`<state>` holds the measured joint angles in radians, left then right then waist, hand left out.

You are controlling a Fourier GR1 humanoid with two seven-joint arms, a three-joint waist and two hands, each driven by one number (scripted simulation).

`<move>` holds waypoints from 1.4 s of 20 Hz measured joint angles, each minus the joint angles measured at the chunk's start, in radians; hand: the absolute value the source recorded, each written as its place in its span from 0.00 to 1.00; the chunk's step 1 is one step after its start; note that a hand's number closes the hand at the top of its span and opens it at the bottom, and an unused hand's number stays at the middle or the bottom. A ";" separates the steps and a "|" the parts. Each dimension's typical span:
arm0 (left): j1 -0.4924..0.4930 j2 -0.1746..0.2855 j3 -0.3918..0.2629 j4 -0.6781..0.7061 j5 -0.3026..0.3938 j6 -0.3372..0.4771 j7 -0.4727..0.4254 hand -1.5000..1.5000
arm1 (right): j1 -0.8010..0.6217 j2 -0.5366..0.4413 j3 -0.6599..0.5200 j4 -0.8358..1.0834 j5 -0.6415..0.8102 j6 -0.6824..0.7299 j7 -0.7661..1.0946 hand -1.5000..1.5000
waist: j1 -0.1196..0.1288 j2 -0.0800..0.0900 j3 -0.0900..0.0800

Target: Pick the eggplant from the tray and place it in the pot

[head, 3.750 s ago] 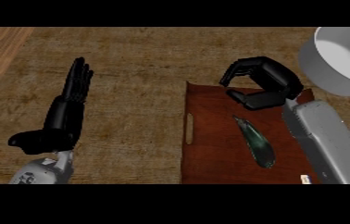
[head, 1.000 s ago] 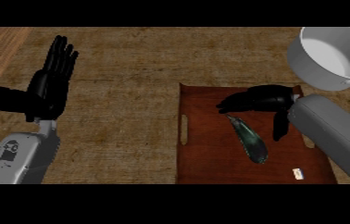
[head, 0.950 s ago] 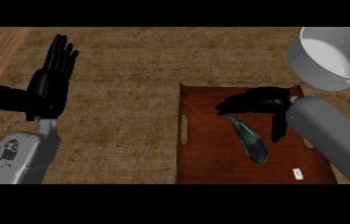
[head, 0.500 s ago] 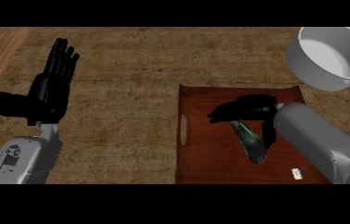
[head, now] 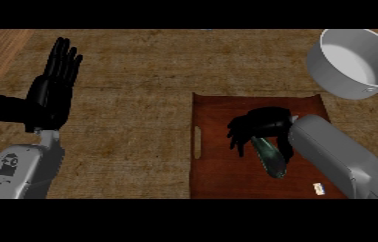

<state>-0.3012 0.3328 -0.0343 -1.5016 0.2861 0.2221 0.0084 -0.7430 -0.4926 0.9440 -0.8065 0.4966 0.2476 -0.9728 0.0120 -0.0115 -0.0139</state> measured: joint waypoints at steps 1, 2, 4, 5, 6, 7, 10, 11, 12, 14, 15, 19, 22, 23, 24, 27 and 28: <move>0.000 -0.001 -0.002 -0.006 -0.002 0.003 0.008 0.50 | 0.004 -0.003 -0.001 -0.007 0.000 -0.009 -0.009 1.00 | 0.001 0.000 0.000; 0.001 -0.009 -0.004 0.001 -0.007 0.005 -0.001 0.50 | 0.004 -0.002 -0.002 -0.016 -0.002 -0.012 -0.013 1.00 | -0.001 0.001 0.001; 0.015 -0.008 0.000 -0.002 -0.005 -0.006 -0.009 0.50 | 0.013 -0.005 -0.001 -0.044 -0.002 -0.018 -0.016 1.00 | -0.003 0.001 0.001; 0.014 -0.004 0.005 0.005 -0.003 -0.012 -0.011 0.50 | 0.017 0.000 0.000 -0.051 0.005 -0.024 -0.015 1.00 | -0.004 -0.001 -0.001; 0.014 -0.007 0.002 -0.008 -0.008 -0.005 0.000 0.50 | 0.023 -0.004 -0.001 -0.058 0.011 -0.031 -0.018 1.00 | -0.003 -0.002 -0.001; 0.008 -0.013 0.002 0.002 -0.011 -0.002 -0.004 0.50 | 0.024 -0.004 -0.003 -0.060 0.015 -0.036 -0.022 1.00 | -0.003 -0.002 -0.002; 0.026 -0.022 -0.008 -0.022 -0.028 0.009 -0.001 0.50 | 0.042 -0.015 -0.022 -0.080 0.015 -0.050 -0.028 1.00 | -0.003 -0.002 -0.001; 0.031 -0.021 -0.005 -0.029 -0.027 0.005 0.001 0.50 | 0.050 -0.019 -0.034 -0.088 0.018 -0.061 -0.027 1.00 | -0.004 -0.002 -0.001; 0.038 -0.013 0.005 -0.031 -0.021 -0.006 -0.001 0.50 | 0.060 -0.026 -0.048 -0.112 0.013 -0.064 -0.021 1.00 | -0.007 -0.002 0.000; 0.048 -0.014 0.006 -0.037 -0.023 -0.010 -0.004 0.50 | 0.062 -0.025 -0.098 -0.106 -0.012 -0.064 0.029 1.00 | -0.007 0.002 0.003; 0.042 -0.016 0.006 -0.034 -0.023 -0.009 -0.005 0.50 | 0.043 -0.015 -0.139 -0.071 -0.032 -0.068 0.092 1.00 | -0.005 0.008 0.005; 0.039 -0.018 0.004 -0.037 -0.025 -0.008 -0.004 0.50 | -0.016 -0.037 -0.292 0.067 -0.086 -0.124 0.354 1.00 | -0.009 0.018 0.006; 0.037 -0.015 0.004 -0.038 -0.026 -0.009 -0.005 0.50 | -0.063 -0.060 -0.388 0.155 -0.114 -0.190 0.543 1.00 | -0.003 0.024 0.005; 0.036 -0.016 0.003 -0.038 -0.026 -0.010 -0.005 0.50 | -0.081 -0.065 -0.417 0.181 -0.122 -0.219 0.608 1.00 | 0.001 0.026 0.005; 0.035 -0.015 0.001 -0.038 -0.027 -0.010 -0.004 0.50 | -0.099 -0.069 -0.446 0.206 -0.129 -0.250 0.673 1.00 | 0.006 0.026 0.005; 0.031 -0.016 -0.005 -0.039 -0.027 -0.015 -0.003 0.50 | -0.163 -0.090 -0.510 0.275 -0.127 -0.355 0.874 1.00 | 0.024 0.027 0.001; 0.030 -0.017 -0.007 -0.039 -0.027 -0.017 -0.002 0.50 | -0.185 -0.099 -0.526 0.297 -0.122 -0.393 0.943 1.00 | 0.031 0.027 0.000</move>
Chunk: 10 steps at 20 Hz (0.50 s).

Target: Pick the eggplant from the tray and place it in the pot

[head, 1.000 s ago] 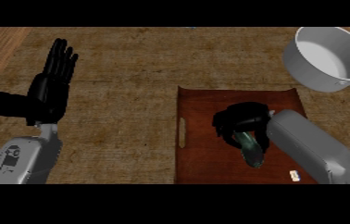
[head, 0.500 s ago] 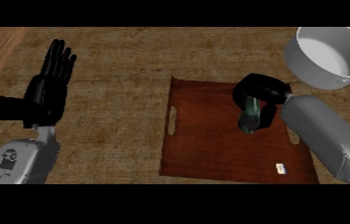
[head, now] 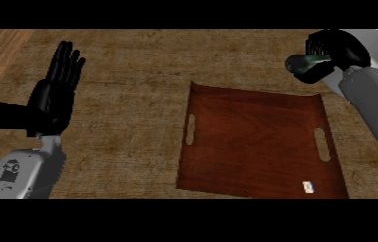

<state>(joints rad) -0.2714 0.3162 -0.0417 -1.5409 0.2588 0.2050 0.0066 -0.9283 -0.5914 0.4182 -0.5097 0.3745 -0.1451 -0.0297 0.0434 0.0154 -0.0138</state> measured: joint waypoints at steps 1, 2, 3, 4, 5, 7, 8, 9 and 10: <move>-0.002 -0.001 -0.003 -0.001 -0.001 -0.001 0.000 0.50 | -0.024 -0.009 -0.015 0.021 0.007 -0.040 0.069 1.00 | 0.007 0.000 -0.001; -0.006 -0.002 -0.006 -0.002 0.000 -0.004 0.001 0.50 | -0.047 -0.017 -0.026 0.042 0.017 -0.083 0.137 1.00 | 0.013 0.001 -0.001; -0.007 -0.003 -0.008 -0.001 0.000 -0.006 0.001 0.50 | -0.072 -0.026 -0.034 0.061 0.029 -0.126 0.205 1.00 | 0.020 0.001 -0.002; -0.011 -0.003 -0.010 -0.001 -0.001 -0.007 0.001 0.50 | -0.095 -0.034 -0.038 0.082 0.045 -0.170 0.272 1.00 | 0.028 0.003 -0.003; -0.015 -0.005 -0.013 -0.001 -0.001 -0.009 0.002 0.50 | -0.120 -0.044 -0.040 0.101 0.064 -0.214 0.339 1.00 | 0.035 0.004 -0.003; -0.027 -0.006 -0.018 -0.003 -0.001 -0.012 0.005 0.50 | -0.164 -0.058 -0.031 0.144 0.111 -0.301 0.475 1.00 | 0.045 0.006 -0.003; -0.031 -0.008 -0.022 -0.002 -0.001 -0.014 0.008 0.50 | -0.187 -0.061 -0.022 0.166 0.137 -0.339 0.544 1.00 | 0.050 0.006 -0.003; -0.036 -0.009 -0.025 -0.001 -0.002 -0.014 0.011 0.50 | -0.210 -0.064 -0.012 0.188 0.164 -0.378 0.613 1.00 | 0.054 0.008 -0.002; -0.044 -0.011 -0.028 0.002 -0.004 -0.013 0.013 0.50 | -0.235 -0.062 0.003 0.210 0.194 -0.410 0.684 1.00 | 0.054 0.008 -0.002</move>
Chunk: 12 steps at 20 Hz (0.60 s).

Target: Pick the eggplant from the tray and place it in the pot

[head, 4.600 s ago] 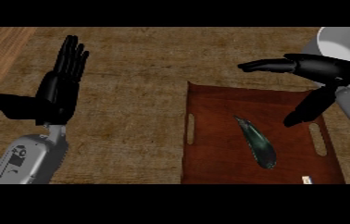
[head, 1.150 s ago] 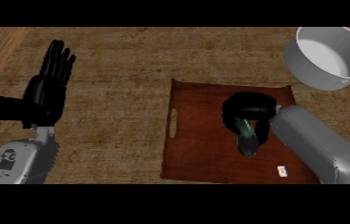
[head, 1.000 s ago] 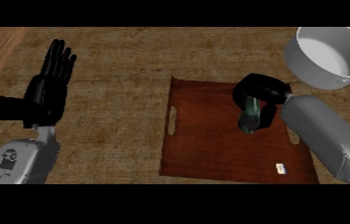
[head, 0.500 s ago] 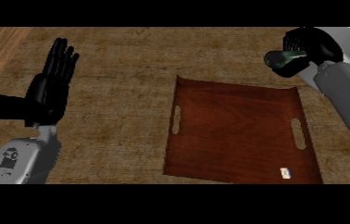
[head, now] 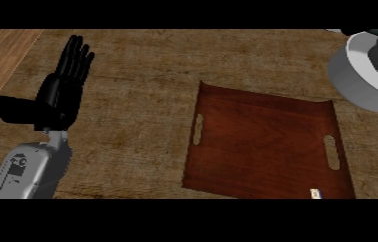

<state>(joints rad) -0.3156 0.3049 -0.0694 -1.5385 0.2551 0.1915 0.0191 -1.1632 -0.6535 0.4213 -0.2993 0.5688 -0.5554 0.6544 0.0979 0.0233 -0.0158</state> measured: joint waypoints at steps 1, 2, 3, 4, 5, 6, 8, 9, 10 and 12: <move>-0.005 -0.001 -0.002 0.003 -0.001 -0.001 0.003 0.50 | -0.024 0.001 0.015 0.024 0.030 -0.032 0.070 1.00 | 0.004 0.001 0.001; -0.008 -0.001 -0.004 0.006 -0.001 -0.002 0.005 0.50 | -0.048 0.004 0.032 0.049 0.061 -0.054 0.136 1.00 | 0.005 0.001 0.001; -0.011 -0.008 -0.011 0.009 -0.004 0.000 0.005 0.50 | -0.071 0.015 0.052 0.076 0.093 -0.063 0.198 1.00 | 0.005 0.001 0.002; -0.013 -0.014 -0.013 0.013 -0.006 0.005 0.006 0.50 | -0.094 0.028 0.073 0.103 0.123 -0.066 0.259 1.00 | 0.002 -0.001 0.003; -0.010 -0.014 -0.013 0.015 -0.008 0.005 0.004 0.50 | -0.118 0.039 0.092 0.130 0.152 -0.065 0.318 1.00 | 0.001 -0.002 0.004; -0.014 -0.016 -0.011 0.022 -0.012 0.011 0.004 0.50 | -0.141 0.058 0.111 0.154 0.178 -0.057 0.369 1.00 | -0.005 -0.004 0.005; -0.013 -0.014 -0.006 0.022 -0.013 0.014 0.005 0.50 | -0.187 0.086 0.139 0.201 0.218 -0.025 0.431 1.00 | -0.016 -0.009 0.007; -0.018 -0.014 0.002 0.031 -0.011 0.015 0.003 0.50 | -0.200 0.107 0.151 0.222 0.234 -0.014 0.456 1.00 | -0.024 -0.010 0.008; -0.009 -0.018 0.006 0.036 -0.011 0.016 -0.008 0.50 | -0.209 0.116 0.158 0.239 0.244 -0.006 0.473 1.00 | -0.032 -0.011 0.009; -0.011 -0.010 0.019 0.037 -0.010 0.021 0.003 0.50 | -0.214 0.148 0.170 0.266 0.261 0.004 0.504 1.00 | -0.049 -0.017 0.011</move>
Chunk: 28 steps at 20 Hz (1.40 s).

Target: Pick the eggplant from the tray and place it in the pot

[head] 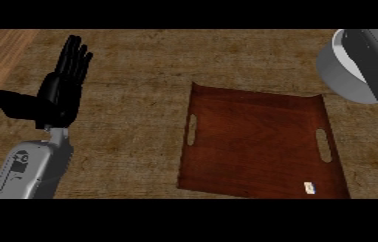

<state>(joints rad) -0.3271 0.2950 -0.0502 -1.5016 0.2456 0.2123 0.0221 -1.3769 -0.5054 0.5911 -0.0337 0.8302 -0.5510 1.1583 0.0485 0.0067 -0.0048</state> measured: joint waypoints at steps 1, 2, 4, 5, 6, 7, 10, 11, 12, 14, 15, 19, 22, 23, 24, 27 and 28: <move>0.001 0.001 0.005 0.006 -0.001 0.000 -0.003 0.50 | -0.002 0.004 0.001 0.009 0.003 0.001 0.007 1.00 | -0.009 -0.001 0.001; 0.010 0.003 0.009 0.004 -0.001 0.000 -0.007 0.50 | 0.002 0.011 0.004 0.017 0.008 -0.004 0.012 1.00 | -0.015 -0.004 0.001; 0.020 0.004 0.016 0.002 -0.001 0.001 -0.008 0.50 | 0.011 0.012 0.006 0.027 0.014 -0.018 0.014 1.00 | -0.028 -0.007 0.002; 0.025 0.006 0.019 0.000 -0.003 0.002 -0.010 0.50 | 0.014 0.007 0.005 0.030 0.013 -0.024 0.013 1.00 | -0.035 -0.009 0.003; 0.027 0.013 0.027 -0.005 0.002 0.000 -0.003 0.50 | 0.025 0.003 0.004 0.033 0.013 -0.033 0.009 1.00 | -0.039 -0.011 0.003; 0.035 0.010 0.030 -0.001 0.002 -0.001 -0.013 0.50 | 0.042 -0.002 0.000 0.034 0.011 -0.050 0.001 1.00 | -0.045 -0.011 0.003; 0.033 0.006 0.038 0.010 0.000 0.003 -0.012 0.50 | 0.078 -0.012 -0.015 0.030 0.000 -0.094 -0.025 1.00 | -0.060 -0.015 0.004; 0.035 0.008 0.041 0.007 0.000 0.004 -0.007 0.50 | 0.094 -0.020 -0.022 0.030 -0.005 -0.109 -0.034 1.00 | -0.061 -0.015 0.004; 0.035 0.015 0.050 0.000 0.007 -0.001 0.005 0.50 | 0.112 -0.022 -0.028 0.029 -0.010 -0.125 -0.043 1.00 | -0.063 -0.016 0.004; 0.045 0.018 0.052 -0.012 0.006 -0.003 0.009 0.50 | 0.144 -0.040 -0.038 0.029 -0.016 -0.153 -0.059 1.00 | -0.063 -0.016 0.004; 0.048 0.020 0.054 -0.022 0.007 -0.005 0.015 0.50 | 0.159 -0.042 -0.043 0.027 -0.020 -0.166 -0.064 1.00 | -0.064 -0.016 0.004; 0.057 0.008 0.054 -0.019 -0.003 -0.006 -0.001 0.50 | 0.221 -0.071 -0.073 0.020 -0.041 -0.209 -0.086 1.00 | -0.062 -0.014 0.004; 0.069 0.007 0.058 -0.034 -0.002 -0.014 -0.002 0.50 | 0.274 -0.074 -0.114 0.017 -0.077 -0.224 -0.097 1.00 | -0.059 -0.013 0.004; 0.075 0.009 0.062 -0.032 0.002 -0.022 -0.006 0.50 | 0.288 -0.081 -0.137 0.007 -0.099 -0.229 -0.106 1.00 | -0.061 -0.013 0.004; 0.075 0.008 0.061 -0.039 -0.001 -0.016 0.001 0.50 | 0.308 -0.087 -0.166 -0.005 -0.128 -0.240 -0.118 1.00 | -0.063 -0.014 0.005; 0.084 0.012 0.068 -0.040 0.003 -0.028 -0.007 0.50 | 0.370 -0.104 -0.263 -0.053 -0.224 -0.269 -0.166 0.00 | -0.060 -0.010 0.006; 0.081 0.006 0.066 -0.032 -0.003 -0.026 -0.014 0.50 | 0.391 -0.104 -0.290 -0.075 -0.251 -0.278 -0.187 0.00 | -0.060 -0.009 0.006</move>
<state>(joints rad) -0.2457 0.3007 0.0162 -1.5340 0.2429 0.1861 0.0085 -0.9861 -0.6092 0.3012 -0.1091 0.5792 -0.8290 0.9711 -0.0114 -0.0025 0.0011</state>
